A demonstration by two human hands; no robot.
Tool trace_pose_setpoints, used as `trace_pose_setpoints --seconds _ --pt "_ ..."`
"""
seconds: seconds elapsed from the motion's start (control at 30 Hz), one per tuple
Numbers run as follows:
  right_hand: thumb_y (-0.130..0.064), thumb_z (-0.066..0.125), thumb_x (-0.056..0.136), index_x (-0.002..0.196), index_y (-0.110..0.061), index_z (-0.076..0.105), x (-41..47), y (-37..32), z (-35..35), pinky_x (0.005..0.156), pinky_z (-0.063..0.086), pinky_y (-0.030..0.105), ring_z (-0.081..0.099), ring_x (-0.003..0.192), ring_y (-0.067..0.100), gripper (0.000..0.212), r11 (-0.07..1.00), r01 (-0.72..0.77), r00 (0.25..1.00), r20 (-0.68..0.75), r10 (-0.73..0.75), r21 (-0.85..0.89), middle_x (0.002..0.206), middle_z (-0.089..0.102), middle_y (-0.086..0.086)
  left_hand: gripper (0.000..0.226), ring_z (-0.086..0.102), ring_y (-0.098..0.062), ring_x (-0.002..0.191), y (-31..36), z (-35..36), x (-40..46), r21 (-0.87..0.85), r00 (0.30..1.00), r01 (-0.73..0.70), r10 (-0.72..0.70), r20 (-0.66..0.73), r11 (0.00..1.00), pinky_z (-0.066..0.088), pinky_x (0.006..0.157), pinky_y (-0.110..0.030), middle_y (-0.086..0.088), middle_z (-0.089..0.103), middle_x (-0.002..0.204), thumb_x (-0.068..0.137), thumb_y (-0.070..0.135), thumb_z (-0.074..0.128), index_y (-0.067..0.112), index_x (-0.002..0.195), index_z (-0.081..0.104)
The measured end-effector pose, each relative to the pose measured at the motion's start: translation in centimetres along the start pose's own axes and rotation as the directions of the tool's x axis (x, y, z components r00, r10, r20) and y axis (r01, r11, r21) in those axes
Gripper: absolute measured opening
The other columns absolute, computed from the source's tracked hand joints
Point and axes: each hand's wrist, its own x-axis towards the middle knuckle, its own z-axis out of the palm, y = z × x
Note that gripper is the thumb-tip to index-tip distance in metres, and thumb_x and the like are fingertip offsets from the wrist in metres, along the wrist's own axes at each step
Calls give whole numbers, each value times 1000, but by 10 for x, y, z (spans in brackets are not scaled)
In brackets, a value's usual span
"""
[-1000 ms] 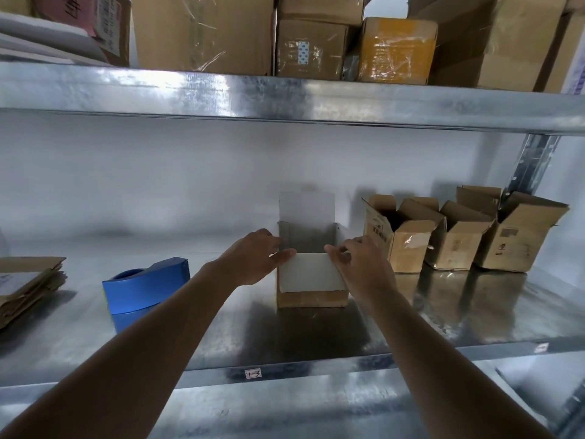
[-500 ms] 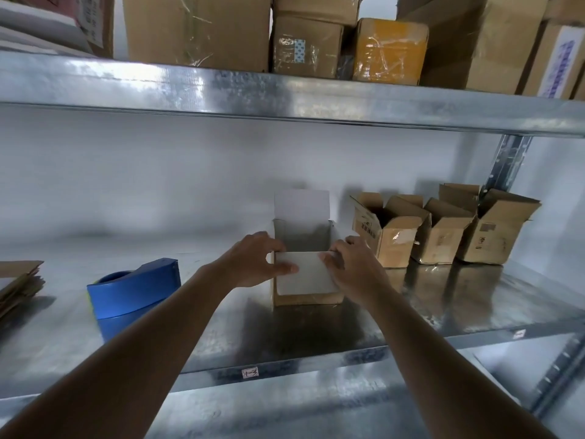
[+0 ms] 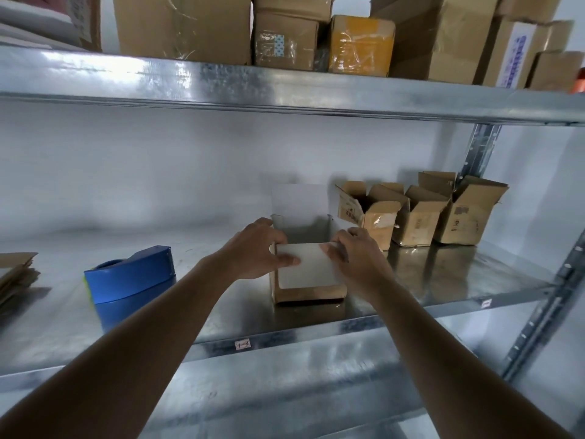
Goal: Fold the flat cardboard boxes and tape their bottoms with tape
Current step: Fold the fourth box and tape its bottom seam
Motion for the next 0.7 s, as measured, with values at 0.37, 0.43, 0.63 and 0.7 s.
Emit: trace_pose_setpoints --seconds 0.37,0.43,0.63,0.7 --pt "-57 50 102 119 -26 59 -47 29 -65 92 56 38 51 117 21 36 999 10 1000 -8 -10 -44 138 51 5 52 55 -17 118 90 2 -36 5 999 -24 24 -36 1000 49 100 -41 3 58 138 83 60 76 17 112 75" --pt "-58 50 102 121 -27 57 -61 39 -79 92 58 41 51 117 20 37 999 0 1000 -7 -1 -49 139 52 3 51 58 -17 109 111 6 -41 13 999 -19 20 -33 1000 52 96 -41 5 62 127 83 60 75 18 112 75" --pt "-57 54 99 118 -27 60 -89 78 -122 93 59 45 53 120 23 36 999 3 999 -35 -5 -50 138 54 2 42 62 -17 98 169 29 -42 -34 997 -35 33 -69 999 54 84 -33 8 65 110 81 59 79 22 100 74" --pt "-58 53 99 118 -28 59 -96 93 -137 95 58 46 52 123 24 36 998 -24 999 -28 22 -54 139 53 1 40 61 -16 96 187 37 -36 -34 997 -48 46 -67 998 54 83 -33 9 64 108 82 59 78 23 100 73"
